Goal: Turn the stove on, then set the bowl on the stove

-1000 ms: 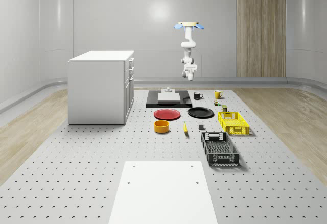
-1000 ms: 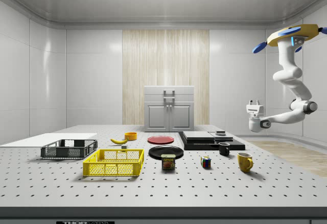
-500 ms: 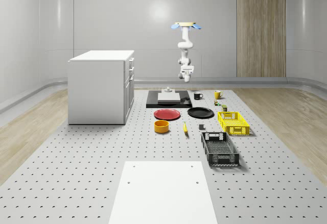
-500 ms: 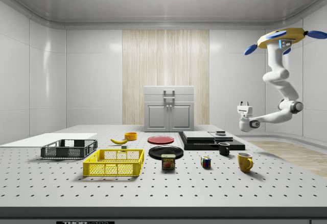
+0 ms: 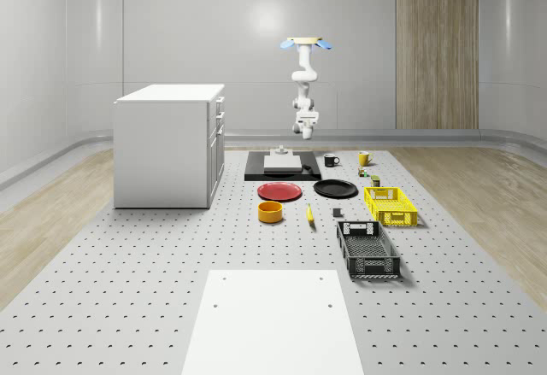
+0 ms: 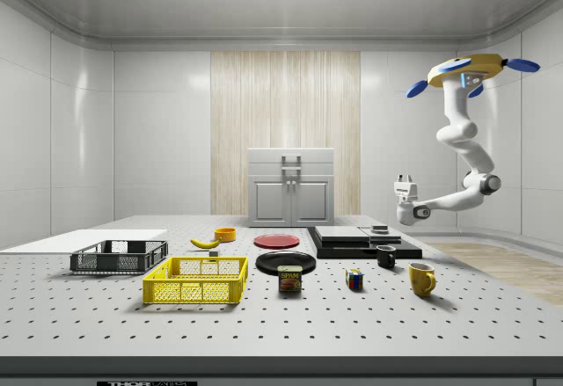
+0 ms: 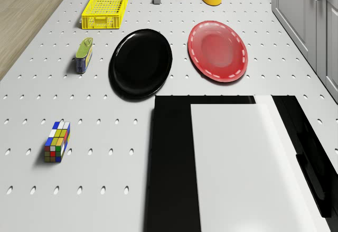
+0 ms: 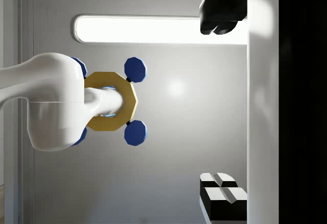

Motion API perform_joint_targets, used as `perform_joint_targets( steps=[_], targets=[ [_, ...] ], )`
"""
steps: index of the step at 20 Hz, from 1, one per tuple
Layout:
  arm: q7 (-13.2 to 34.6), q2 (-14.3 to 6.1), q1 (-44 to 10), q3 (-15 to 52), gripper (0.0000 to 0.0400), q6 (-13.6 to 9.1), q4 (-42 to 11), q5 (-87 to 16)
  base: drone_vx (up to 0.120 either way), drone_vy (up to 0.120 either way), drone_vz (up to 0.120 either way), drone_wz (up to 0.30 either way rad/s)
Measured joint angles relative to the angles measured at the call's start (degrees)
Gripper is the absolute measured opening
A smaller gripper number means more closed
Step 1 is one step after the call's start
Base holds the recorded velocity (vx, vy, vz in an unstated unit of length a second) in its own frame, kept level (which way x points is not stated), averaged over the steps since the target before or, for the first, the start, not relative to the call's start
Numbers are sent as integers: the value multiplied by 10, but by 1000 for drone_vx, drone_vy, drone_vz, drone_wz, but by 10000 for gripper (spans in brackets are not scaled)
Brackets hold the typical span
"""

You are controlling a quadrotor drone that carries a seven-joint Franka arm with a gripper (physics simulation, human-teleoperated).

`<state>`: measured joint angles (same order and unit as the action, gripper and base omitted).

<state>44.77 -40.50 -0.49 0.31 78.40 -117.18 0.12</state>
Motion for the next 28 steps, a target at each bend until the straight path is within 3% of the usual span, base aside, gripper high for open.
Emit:
perform_joint_targets(
  steps=[13,28],
  targets=[
    [0,-4,-2,4,400,6,-4,-5,120,-120,0,0],
    [9,-9,-16,51,400,13,-12,-72,3,-109,0,0]
  ],
)
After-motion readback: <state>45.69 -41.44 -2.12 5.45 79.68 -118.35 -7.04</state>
